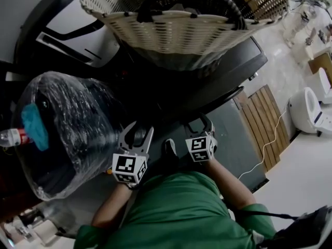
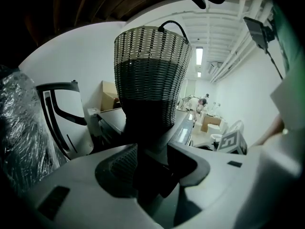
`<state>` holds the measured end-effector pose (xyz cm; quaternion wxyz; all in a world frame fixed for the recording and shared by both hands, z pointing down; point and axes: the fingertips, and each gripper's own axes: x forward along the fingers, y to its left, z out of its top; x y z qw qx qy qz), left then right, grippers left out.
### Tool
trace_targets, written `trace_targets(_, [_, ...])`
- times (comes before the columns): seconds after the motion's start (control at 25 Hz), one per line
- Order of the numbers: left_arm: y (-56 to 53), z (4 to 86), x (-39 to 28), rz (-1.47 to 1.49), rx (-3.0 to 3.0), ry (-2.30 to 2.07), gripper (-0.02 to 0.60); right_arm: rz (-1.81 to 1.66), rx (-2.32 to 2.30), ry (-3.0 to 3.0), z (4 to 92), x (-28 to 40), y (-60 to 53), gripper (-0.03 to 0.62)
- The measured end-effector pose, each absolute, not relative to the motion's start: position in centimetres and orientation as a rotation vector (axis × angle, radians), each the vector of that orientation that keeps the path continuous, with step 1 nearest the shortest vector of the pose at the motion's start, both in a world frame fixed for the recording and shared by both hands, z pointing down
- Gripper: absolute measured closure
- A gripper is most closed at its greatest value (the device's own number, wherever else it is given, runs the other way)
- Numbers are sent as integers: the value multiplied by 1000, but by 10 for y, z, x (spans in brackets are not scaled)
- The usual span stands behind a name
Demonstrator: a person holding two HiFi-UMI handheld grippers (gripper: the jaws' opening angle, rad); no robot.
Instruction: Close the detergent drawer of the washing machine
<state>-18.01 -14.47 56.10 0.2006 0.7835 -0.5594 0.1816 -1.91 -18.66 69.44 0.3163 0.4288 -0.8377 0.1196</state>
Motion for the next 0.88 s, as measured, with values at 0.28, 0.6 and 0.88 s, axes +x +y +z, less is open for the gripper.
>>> trace_targets(0.28, [-148,563,-187,503,2177,-1569,376,322,1155,-2198,696,-20,-190,316])
trace_targets(0.6, [-155,567,-187,500,2172,-1551,376,318,1164,-2196,695,-22,-190,316])
trace_targets(0.88, [-165,566,-184,513,2192,-1529,376,317,1167,-2207,696,-22,-190,315])
